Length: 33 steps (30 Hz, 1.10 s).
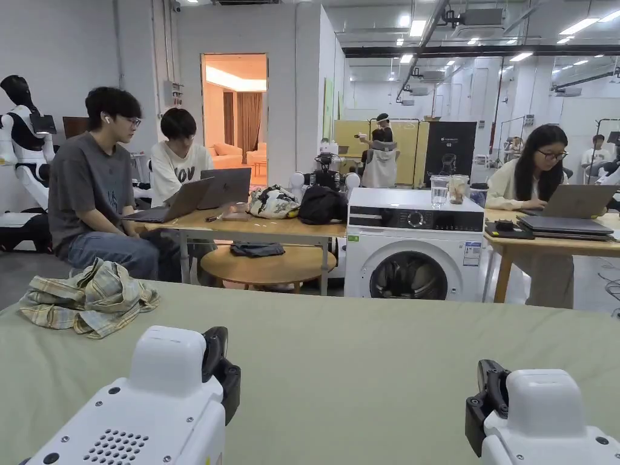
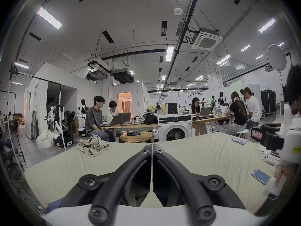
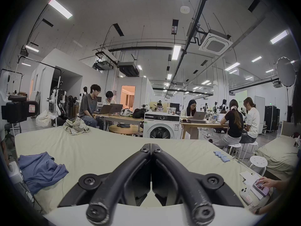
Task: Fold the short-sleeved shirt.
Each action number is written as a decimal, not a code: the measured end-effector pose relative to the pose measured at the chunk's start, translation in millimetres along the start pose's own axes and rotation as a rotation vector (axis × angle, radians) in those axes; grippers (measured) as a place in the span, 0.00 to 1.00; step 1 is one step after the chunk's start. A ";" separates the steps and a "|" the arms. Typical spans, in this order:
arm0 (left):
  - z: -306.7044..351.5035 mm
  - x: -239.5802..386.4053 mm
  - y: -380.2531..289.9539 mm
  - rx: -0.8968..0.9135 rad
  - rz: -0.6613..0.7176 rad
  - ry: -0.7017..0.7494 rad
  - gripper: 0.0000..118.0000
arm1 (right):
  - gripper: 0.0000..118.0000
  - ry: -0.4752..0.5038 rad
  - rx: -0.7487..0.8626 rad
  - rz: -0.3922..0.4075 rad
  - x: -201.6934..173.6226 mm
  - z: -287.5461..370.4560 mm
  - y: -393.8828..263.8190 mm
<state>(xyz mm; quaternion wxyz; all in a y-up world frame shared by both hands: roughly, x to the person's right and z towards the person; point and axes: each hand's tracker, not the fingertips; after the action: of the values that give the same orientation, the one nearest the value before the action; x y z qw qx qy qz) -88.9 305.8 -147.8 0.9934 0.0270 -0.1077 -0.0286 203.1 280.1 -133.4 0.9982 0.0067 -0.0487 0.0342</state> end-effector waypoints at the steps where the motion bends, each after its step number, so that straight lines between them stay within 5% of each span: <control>1: -0.1 -0.3 -0.2 -0.002 0.000 0.000 0.00 | 0.00 0.000 -0.001 0.001 -0.1 -0.1 -0.3; 33: 0.8 -4.9 0.4 -0.004 0.009 0.012 0.00 | 0.00 0.006 -0.013 -0.013 1.4 -3.1 1.4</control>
<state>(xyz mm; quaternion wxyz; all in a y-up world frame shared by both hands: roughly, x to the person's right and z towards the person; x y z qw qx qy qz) -93.8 306.5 -148.0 0.9942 0.0247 -0.1017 -0.0243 204.7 281.6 -136.4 0.9986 0.0005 -0.0457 0.0272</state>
